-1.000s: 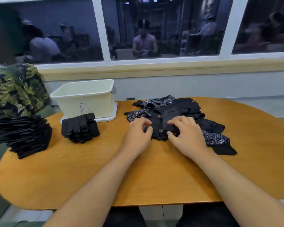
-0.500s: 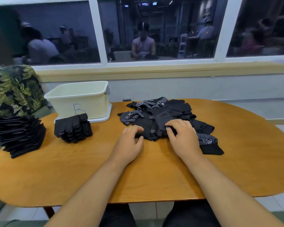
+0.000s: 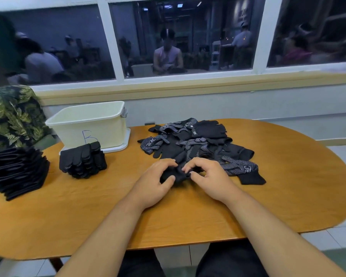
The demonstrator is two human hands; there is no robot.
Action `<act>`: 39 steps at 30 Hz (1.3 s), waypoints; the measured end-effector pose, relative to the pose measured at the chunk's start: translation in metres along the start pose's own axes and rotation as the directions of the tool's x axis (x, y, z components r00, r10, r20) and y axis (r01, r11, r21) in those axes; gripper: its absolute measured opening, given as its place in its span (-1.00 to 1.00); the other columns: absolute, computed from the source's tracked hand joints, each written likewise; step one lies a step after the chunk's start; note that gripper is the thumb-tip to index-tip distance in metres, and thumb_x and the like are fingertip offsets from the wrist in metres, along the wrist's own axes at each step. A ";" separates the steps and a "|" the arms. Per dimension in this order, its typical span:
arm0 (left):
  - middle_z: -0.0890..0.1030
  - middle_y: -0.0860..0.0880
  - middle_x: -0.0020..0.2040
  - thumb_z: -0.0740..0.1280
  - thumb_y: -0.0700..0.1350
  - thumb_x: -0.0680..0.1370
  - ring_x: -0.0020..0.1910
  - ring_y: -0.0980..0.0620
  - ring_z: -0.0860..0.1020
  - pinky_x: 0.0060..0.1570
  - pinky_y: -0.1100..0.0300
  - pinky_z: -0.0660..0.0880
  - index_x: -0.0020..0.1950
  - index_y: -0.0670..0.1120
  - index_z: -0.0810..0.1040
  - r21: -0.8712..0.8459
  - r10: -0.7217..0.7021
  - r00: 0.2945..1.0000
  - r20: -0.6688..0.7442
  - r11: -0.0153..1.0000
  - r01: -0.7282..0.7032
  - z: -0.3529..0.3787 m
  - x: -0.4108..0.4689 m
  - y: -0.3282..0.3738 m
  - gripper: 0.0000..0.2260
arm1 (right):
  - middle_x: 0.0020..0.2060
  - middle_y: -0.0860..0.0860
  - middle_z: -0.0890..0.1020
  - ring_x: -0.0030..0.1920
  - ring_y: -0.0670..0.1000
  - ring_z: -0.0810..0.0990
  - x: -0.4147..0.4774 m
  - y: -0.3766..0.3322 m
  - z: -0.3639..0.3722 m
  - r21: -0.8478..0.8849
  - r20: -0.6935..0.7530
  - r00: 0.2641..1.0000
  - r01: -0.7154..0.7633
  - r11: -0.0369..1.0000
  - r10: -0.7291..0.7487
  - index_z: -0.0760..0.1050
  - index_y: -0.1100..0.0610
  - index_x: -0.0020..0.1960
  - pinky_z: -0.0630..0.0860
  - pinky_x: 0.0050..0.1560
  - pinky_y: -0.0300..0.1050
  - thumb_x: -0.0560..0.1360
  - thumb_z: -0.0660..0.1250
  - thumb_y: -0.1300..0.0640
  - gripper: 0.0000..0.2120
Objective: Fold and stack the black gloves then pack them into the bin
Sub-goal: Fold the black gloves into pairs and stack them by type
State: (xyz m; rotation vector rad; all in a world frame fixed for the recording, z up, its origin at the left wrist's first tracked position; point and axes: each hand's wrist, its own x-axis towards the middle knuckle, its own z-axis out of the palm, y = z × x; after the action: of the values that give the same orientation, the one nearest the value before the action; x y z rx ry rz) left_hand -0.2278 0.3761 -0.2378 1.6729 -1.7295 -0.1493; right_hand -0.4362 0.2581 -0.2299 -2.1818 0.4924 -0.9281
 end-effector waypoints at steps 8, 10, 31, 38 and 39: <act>0.62 0.18 0.09 0.38 -0.12 0.65 -0.16 0.08 0.57 -0.12 0.19 0.54 0.25 0.18 0.54 -0.210 -0.191 0.977 -0.097 0.963 0.167 -0.006 -0.008 0.007 -0.76 | -0.08 -0.07 0.77 0.03 -0.06 0.70 0.001 0.003 0.000 0.078 0.017 0.995 -0.100 0.992 0.099 0.64 0.07 -0.17 0.55 0.15 -0.10 0.44 0.16 0.28 -0.71; 0.63 0.18 0.06 0.39 -0.13 0.64 -0.19 0.05 0.57 -0.12 0.13 0.55 0.21 0.19 0.55 -0.182 -0.195 0.974 -0.112 0.968 0.173 -0.007 -0.010 0.005 -0.76 | -0.15 -0.04 0.75 -0.15 -0.05 0.67 0.002 0.007 -0.001 0.028 -0.065 0.985 -0.158 0.987 0.159 0.66 -0.03 -0.17 0.57 -0.04 -0.04 0.46 0.15 0.23 -0.67; 0.56 0.00 -0.33 0.46 -0.03 0.61 -0.33 0.10 0.52 -0.14 -0.01 0.54 0.16 0.17 0.58 -0.221 -0.327 0.944 -0.049 0.925 0.309 -0.008 -0.013 0.002 -0.83 | -0.03 -0.21 0.70 -0.17 -0.26 0.47 0.005 0.016 0.001 -0.203 -0.237 0.948 -0.263 0.943 0.213 0.68 -0.09 -0.07 0.39 -0.03 -0.16 0.56 0.35 0.24 -0.74; 0.54 0.10 -0.28 0.46 -0.08 0.61 -0.31 0.14 0.48 -0.16 0.03 0.50 0.14 0.17 0.58 -0.219 -0.279 0.960 0.017 0.936 0.276 -0.007 -0.013 0.004 -0.82 | 0.05 -0.19 0.66 0.11 -0.11 0.54 0.007 0.012 -0.001 -0.234 -0.289 0.945 -0.225 0.946 0.153 0.71 -0.05 0.01 0.49 0.18 -0.11 0.57 0.34 0.25 -0.76; 0.53 0.09 -0.30 0.45 -0.09 0.61 -0.32 0.14 0.48 -0.17 0.05 0.48 0.15 0.17 0.56 -0.217 -0.282 0.959 0.014 0.936 0.278 -0.007 -0.013 0.005 -0.81 | 0.09 -0.18 0.65 0.18 -0.09 0.52 0.012 0.010 -0.003 -0.258 -0.303 0.945 -0.208 0.943 0.126 0.71 -0.03 0.07 0.47 0.24 -0.13 0.59 0.33 0.24 -0.76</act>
State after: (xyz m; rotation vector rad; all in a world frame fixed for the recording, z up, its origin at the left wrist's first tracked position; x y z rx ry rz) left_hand -0.2291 0.3918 -0.2351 1.7412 -1.3977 -0.4393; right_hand -0.4307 0.2431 -0.2304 -2.2233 0.9926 -1.1370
